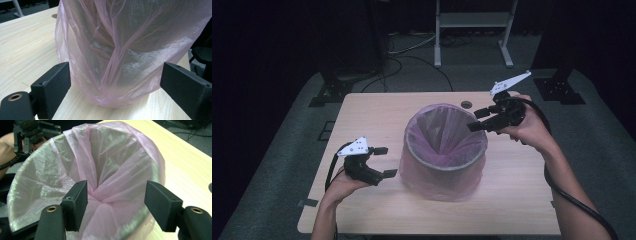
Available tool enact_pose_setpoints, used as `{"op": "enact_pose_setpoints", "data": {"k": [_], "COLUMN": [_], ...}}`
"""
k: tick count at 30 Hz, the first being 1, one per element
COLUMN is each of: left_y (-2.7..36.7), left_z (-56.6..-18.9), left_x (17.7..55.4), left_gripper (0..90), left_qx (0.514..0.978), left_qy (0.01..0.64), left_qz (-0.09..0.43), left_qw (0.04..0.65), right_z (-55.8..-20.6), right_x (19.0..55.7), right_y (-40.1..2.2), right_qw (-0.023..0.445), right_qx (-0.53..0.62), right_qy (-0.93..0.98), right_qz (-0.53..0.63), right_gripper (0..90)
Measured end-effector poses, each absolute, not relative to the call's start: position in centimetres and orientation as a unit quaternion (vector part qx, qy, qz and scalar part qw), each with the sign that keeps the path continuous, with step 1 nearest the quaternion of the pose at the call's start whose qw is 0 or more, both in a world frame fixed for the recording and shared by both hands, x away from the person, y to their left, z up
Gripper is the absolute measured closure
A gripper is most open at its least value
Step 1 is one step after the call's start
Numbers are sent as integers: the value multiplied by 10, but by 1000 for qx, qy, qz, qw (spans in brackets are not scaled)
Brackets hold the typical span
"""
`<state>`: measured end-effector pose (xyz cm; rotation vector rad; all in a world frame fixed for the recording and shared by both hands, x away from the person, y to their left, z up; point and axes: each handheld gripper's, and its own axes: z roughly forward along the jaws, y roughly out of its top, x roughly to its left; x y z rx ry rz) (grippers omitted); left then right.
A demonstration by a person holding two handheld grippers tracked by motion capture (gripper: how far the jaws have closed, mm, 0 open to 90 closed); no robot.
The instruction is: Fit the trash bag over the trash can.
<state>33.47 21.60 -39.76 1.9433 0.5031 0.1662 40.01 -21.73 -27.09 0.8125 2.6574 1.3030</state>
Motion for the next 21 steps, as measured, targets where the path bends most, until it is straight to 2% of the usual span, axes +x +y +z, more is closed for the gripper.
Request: {"op": "enact_pose_setpoints", "data": {"k": [21], "left_y": [221], "left_z": [-400], "left_x": [335], "left_gripper": [84], "left_qx": [817], "left_qy": [222], "left_qz": [74], "left_qw": [527], "right_z": [-292], "right_x": [391], "right_y": [-275], "right_qw": [41], "right_qx": [325], "right_qy": [828], "right_qz": [455], "right_gripper": [344]}}
